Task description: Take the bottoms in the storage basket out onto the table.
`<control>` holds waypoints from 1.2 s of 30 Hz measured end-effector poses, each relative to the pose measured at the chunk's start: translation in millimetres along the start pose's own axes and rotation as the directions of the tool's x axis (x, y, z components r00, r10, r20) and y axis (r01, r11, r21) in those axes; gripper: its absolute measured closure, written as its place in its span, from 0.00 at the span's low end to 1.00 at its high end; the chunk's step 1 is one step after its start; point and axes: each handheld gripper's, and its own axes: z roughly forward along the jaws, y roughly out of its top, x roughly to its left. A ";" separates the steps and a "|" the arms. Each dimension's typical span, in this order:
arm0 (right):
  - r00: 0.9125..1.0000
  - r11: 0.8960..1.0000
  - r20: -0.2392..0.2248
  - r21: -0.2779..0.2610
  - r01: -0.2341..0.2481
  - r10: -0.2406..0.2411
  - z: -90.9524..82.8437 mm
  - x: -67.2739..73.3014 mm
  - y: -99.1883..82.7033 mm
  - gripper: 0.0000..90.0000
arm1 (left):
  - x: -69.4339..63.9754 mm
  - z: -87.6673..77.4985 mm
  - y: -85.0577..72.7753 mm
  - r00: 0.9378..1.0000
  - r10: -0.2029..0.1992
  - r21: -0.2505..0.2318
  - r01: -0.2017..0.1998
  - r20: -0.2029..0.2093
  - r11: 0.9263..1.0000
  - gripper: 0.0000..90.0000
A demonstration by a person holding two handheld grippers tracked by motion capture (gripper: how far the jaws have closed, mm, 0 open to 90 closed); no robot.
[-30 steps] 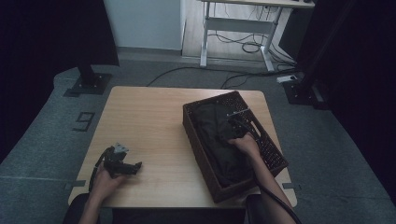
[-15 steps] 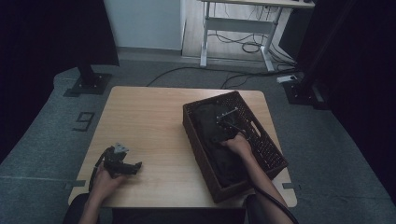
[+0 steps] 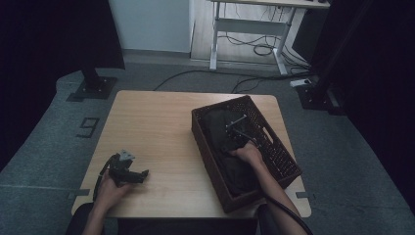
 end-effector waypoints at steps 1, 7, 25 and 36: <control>1.000 1.000 -0.010 0.015 -0.008 0.008 1.6 -2.7 1.8 0.01 | 0.0 0.0 0.0 1.000 0.000 0.000 0.000 0.000 1.000 0.00; 1.000 0.999 0.007 0.051 -0.018 0.018 -4.9 -2.2 8.4 0.31 | 0.0 0.0 0.0 1.000 0.000 0.001 0.000 0.000 1.000 0.00; 1.000 0.999 0.007 -0.038 0.024 -0.023 -25.4 0.4 4.3 0.71 | 0.0 0.0 0.0 1.000 0.000 0.000 0.000 0.000 1.000 0.00; 1.000 0.990 -0.003 -0.137 0.020 -0.021 -46.1 -1.1 0.3 0.71 | 0.1 -0.1 0.0 1.000 0.001 0.001 -0.001 0.000 1.000 0.00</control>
